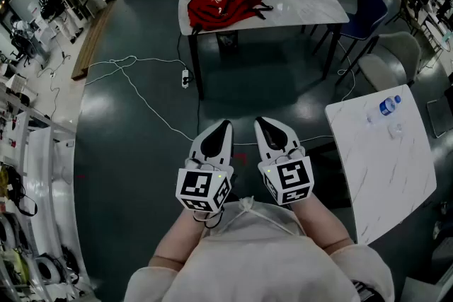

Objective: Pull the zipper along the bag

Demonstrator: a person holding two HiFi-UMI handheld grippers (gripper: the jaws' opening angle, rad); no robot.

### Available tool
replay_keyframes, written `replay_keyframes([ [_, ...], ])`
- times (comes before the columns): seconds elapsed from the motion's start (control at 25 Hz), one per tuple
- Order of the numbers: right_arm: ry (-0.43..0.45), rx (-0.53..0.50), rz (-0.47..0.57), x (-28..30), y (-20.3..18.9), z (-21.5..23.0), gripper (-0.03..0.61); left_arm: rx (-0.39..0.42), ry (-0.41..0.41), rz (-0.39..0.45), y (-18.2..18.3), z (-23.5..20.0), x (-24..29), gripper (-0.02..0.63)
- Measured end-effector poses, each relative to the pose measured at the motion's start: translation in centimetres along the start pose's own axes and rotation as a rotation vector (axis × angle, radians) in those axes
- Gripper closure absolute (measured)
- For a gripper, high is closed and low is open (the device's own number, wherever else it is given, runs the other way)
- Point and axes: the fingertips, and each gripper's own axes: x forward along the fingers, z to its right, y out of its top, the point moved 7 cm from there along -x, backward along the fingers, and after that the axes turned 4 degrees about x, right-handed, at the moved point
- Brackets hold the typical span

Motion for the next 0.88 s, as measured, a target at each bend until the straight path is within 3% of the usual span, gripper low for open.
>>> replay_keyframes([
  [0.36,0.005,-0.004,-0.002,1.2,0.1,0.3,0.552,0.01,0.009,0.003,0.3,-1.0,0.8,0.594],
  [0.56,0.002,0.056,0.012,1.9,0.0,0.8,0.552,0.006,0.015,-0.001,0.3,-1.5,1.6,0.594],
  [0.88,-0.001,0.088,-0.042,4.3,-1.2,2.2,0.551,-0.048,0.025,-0.038,-1.1,-3.4,3.4,0.594],
])
